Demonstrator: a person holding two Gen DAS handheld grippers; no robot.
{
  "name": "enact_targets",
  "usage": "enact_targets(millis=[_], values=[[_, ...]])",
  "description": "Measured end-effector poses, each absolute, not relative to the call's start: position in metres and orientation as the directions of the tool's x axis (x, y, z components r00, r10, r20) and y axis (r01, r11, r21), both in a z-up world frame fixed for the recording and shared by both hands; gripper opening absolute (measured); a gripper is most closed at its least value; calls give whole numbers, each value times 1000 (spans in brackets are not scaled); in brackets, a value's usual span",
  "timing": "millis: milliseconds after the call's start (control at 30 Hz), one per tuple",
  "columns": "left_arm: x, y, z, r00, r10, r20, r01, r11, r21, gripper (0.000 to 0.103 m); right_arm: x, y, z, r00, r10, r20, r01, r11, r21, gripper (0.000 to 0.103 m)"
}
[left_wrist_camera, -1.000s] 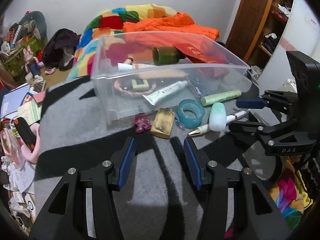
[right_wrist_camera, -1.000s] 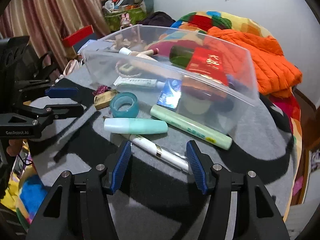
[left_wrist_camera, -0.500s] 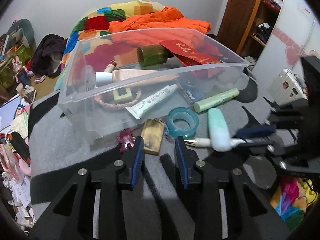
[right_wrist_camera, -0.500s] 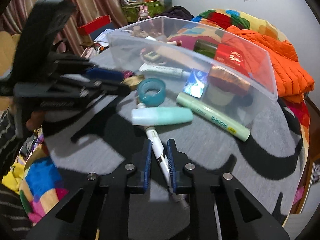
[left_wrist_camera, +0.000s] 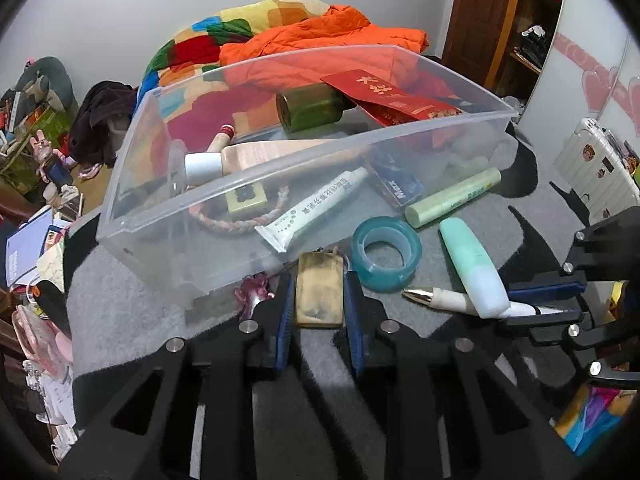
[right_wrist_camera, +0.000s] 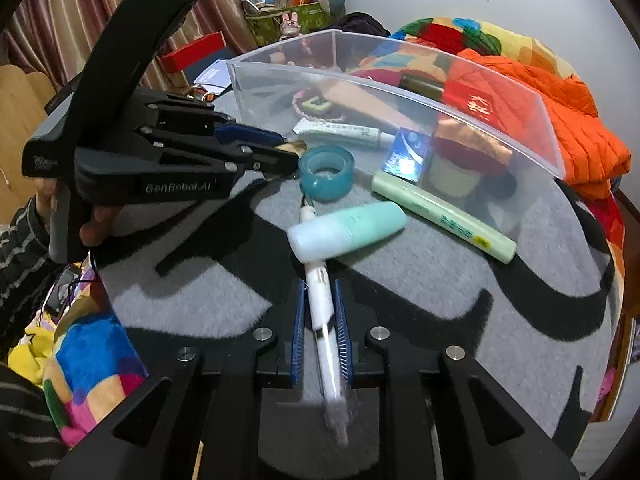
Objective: Organize objects
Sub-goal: 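Grasp the gold keychain with the left tool while the right tool grasps the white pen, then lower the keychain and pen into the clear box and open both tools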
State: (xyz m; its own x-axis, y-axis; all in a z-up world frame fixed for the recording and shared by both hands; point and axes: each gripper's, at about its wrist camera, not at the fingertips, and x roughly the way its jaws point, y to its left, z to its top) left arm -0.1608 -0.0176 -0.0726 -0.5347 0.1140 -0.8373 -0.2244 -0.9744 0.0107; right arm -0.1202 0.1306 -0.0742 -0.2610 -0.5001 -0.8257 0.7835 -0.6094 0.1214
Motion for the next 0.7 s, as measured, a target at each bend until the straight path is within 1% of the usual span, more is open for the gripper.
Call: enact_targets(millis=[33,67,133,300,467,700], values=[[-159,-17,-73,-538,109,-836,-225,-974,17,23,-119,129,-75,-267,-502,-823,783,-611,118,16],[-155,-16,-72,-542,105,-834,-225,-974,24,23,-118,128,-75,-272,-501,-822,782,-612,114,13],[-148,-16,-71,-549,99,-830,-220,-975,30,23,-116,125,-74,-281,-503,-818,780,-616,111,11],[-123,-24,-67,-574,109,-812,-193,-981,5,23,-104,121,-71,-246,-550,-798,795,-585,159,10],[-104,-37,-53,-617,133,-775,-152,-987,-48,23,-93,116,-57,-250,-594,-765,809,-562,173,10],[-93,-45,-20,-700,141,-700,-127,-989,-72,23,-107,119,-25,-325,-630,-705,773,-607,186,10]])
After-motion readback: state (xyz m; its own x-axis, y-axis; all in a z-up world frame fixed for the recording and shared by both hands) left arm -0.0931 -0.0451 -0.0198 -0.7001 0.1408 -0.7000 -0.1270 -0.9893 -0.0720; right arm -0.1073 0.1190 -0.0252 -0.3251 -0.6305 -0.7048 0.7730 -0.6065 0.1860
